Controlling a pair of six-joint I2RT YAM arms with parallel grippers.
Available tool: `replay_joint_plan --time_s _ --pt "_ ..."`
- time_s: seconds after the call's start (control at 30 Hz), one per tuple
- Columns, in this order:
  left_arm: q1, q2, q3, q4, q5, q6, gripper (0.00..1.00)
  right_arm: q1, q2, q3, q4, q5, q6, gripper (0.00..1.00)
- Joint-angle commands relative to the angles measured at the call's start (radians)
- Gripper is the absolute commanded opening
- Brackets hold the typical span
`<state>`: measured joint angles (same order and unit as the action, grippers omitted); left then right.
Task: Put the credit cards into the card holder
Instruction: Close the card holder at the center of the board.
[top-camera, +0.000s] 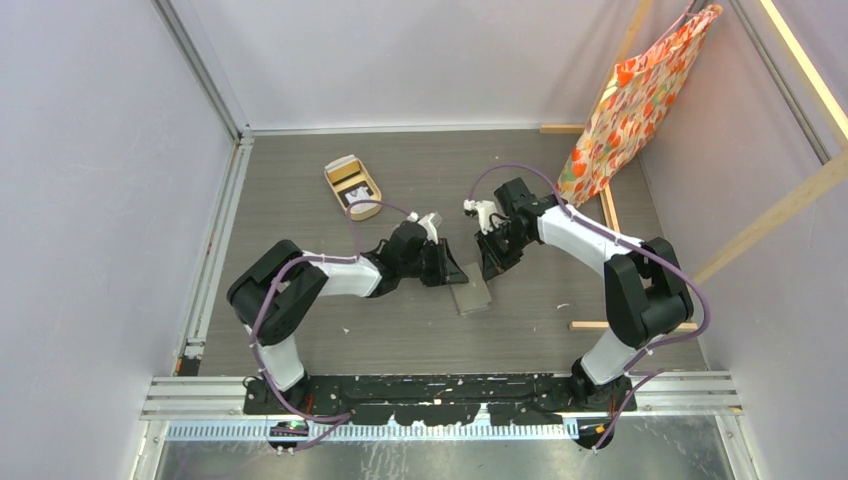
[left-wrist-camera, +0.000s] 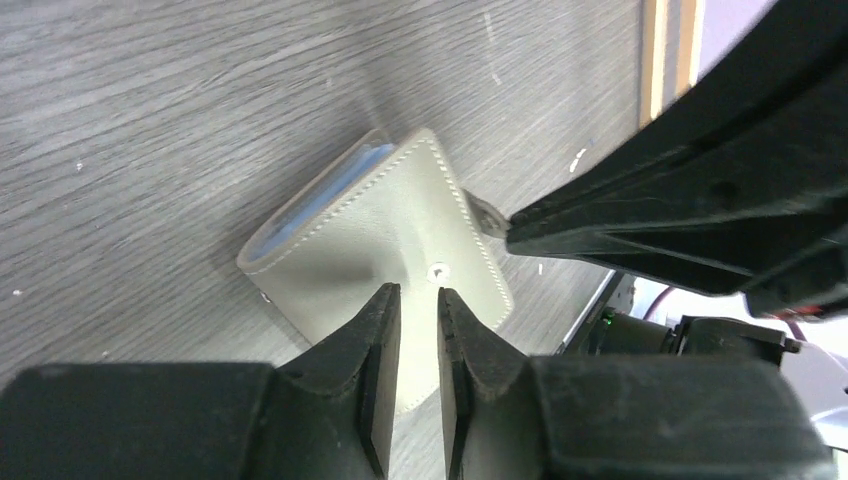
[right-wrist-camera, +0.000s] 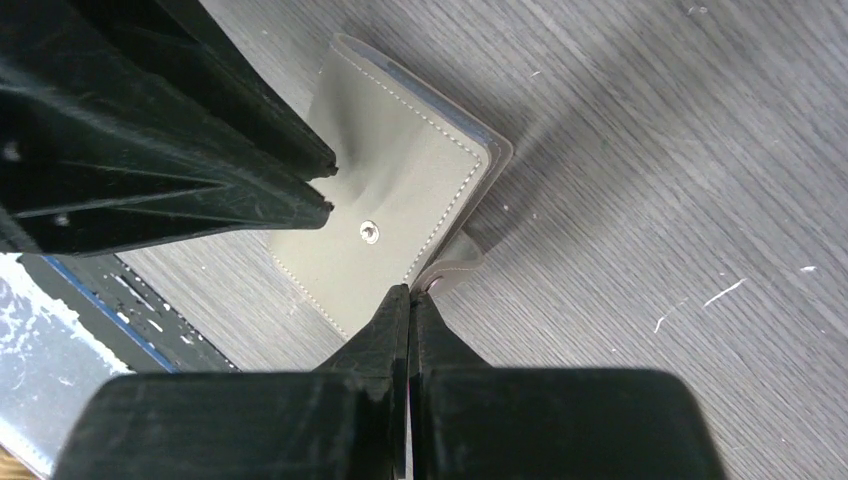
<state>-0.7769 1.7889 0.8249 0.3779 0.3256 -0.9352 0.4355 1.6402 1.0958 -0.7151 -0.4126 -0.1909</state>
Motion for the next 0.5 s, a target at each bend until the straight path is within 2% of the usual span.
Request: replay_joint_plan --time_s 0.0,0.33,0.47 --pt "-0.001 -0.109 -0.006 0.000 -0.002 0.048 0.23 -0.015 -0.045 0.039 -0.023 -0.074 -0.041 0.01" --pt "0.009 -0.280 -0.073 -0.108 -0.088 0.144 0.28 -0.047 -0.068 0.041 -0.029 -0.055 -0.059 0.01" --pt "0.052 -0.299 -0.042 -0.176 -0.067 0.252 0.43 -0.064 -0.095 0.040 -0.035 -0.046 -0.076 0.03"
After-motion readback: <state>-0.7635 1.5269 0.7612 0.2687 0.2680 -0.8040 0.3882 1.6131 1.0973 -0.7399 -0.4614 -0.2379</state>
